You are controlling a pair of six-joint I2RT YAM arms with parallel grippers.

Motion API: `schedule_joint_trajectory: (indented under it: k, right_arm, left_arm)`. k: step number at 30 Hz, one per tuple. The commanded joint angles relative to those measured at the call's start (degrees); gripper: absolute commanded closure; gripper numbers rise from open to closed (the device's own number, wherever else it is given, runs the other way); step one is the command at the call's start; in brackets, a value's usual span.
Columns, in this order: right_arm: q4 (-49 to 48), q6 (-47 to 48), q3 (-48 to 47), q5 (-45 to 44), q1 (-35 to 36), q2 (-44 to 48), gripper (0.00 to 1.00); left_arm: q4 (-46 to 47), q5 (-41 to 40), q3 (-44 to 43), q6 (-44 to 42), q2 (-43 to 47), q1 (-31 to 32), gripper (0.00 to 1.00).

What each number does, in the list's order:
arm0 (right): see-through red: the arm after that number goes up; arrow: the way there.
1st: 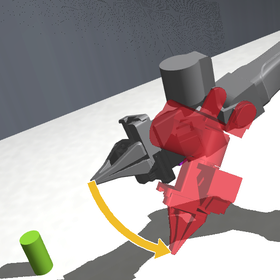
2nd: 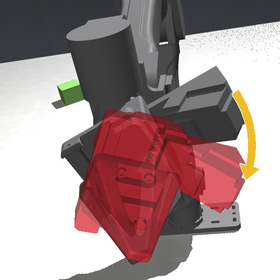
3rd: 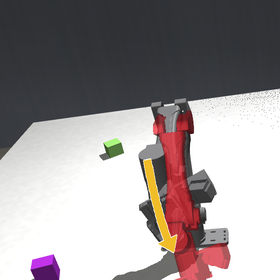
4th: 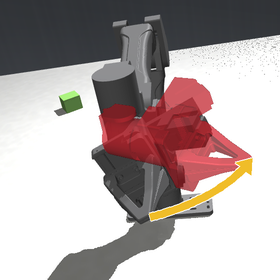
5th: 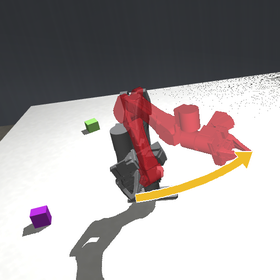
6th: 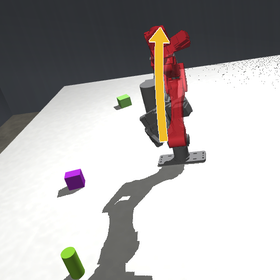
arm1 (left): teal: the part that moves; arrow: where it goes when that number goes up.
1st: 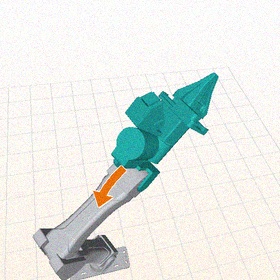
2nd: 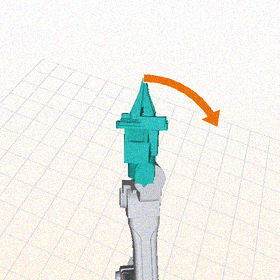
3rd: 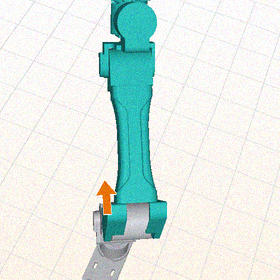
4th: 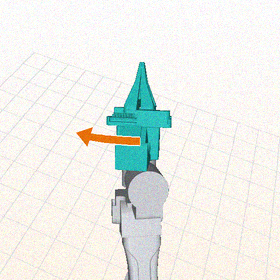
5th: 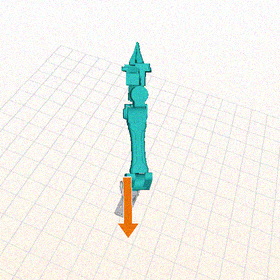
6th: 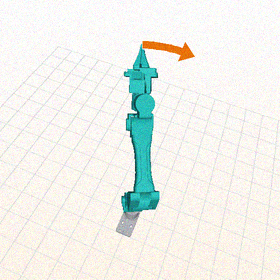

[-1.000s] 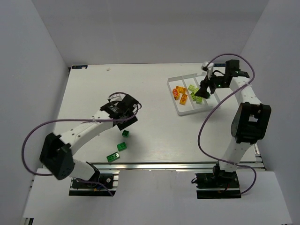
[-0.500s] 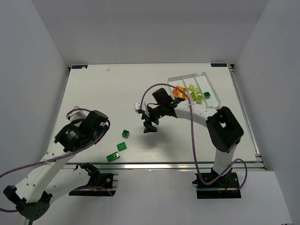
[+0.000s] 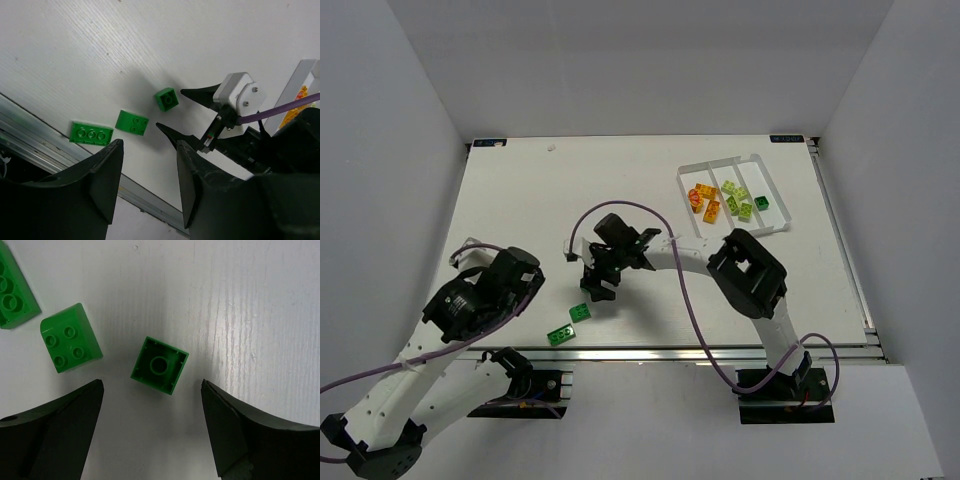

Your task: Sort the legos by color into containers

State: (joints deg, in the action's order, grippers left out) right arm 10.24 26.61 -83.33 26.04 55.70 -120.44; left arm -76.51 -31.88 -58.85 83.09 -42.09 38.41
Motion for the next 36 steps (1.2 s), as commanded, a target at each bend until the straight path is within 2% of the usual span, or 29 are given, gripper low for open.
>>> schedule_joint_trajectory:
  k: [1,5,8,13,16,18,19,20,22,23,28,29,32,36]
  right_arm:
    - [-1.45,-2.79,-2.28,-3.09,0.55,-0.32,0.16]
    - [-4.35,-4.89,-1.57,-5.3,1.6,-1.02,0.24]
    - [-4.96,-5.6,-2.01,-5.65,1.34,-1.9,0.34]
    - [-6.72,-5.95,-2.27,-5.48,1.51,-2.43,0.35]
    - [-7.86,-6.83,-2.8,-5.74,1.34,-3.22,0.4]
    - [-8.57,-7.27,-2.89,-5.3,1.16,-3.39,0.51]
    - [-8.22,-7.36,-2.98,-4.69,0.81,-3.22,0.57]
    - [-7.87,-7.36,-3.41,-4.25,0.81,-3.13,0.68]
    - [-7.52,-7.1,-3.07,-2.93,-0.15,-1.91,0.74]
    - [-8.12,-7.1,-2.02,-2.49,-0.94,-0.42,0.83]
    - [-6.99,-7.8,-0.17,0.15,-6.03,4.42,0.86]
    - [-5.25,-7.72,-0.17,0.24,-6.74,6.17,0.87]
    - [-1.73,-5.45,-0.52,-0.29,-12.8,9.42,0.87]
    - [7.75,-0.43,-2.8,-2.65,-24.82,12.07,0.87]
  left_arm:
    - [-4.26,1.37,2.41,1.9,0.6,-0.18,0.43]
    - [-4.44,3.84,5.67,4.27,1.21,-0.18,0.45]
    - [-4.09,5.51,9.09,7.87,2.97,-0.18,0.45]
    - [-2.07,7.88,13.84,9.55,7.01,-0.18,0.47]
    - [-0.32,8.59,15.16,9.11,7.37,-0.18,0.47]
    - [2.49,9.37,17.35,5.78,7.19,1.04,0.45]
    - [7.2,9.99,18.32,3.77,7.11,1.05,0.42]
    - [9.69,10.86,20.59,-1.21,6.93,1.05,0.41]
    - [16.35,13.5,22.63,-5.03,6.4,1.05,0.38]
    - [18.31,14.12,23.94,-8.7,5.79,1.05,0.37]
    - [27.89,17.11,24.66,-19.79,4.91,1.05,0.36]
    - [28.86,17.37,24.49,-24.07,4.82,1.05,0.36]
    - [33.43,19.48,23.7,-32.86,4.47,1.05,0.35]
    - [38.62,22.12,23.34,-42.29,1.31,1.05,0.34]
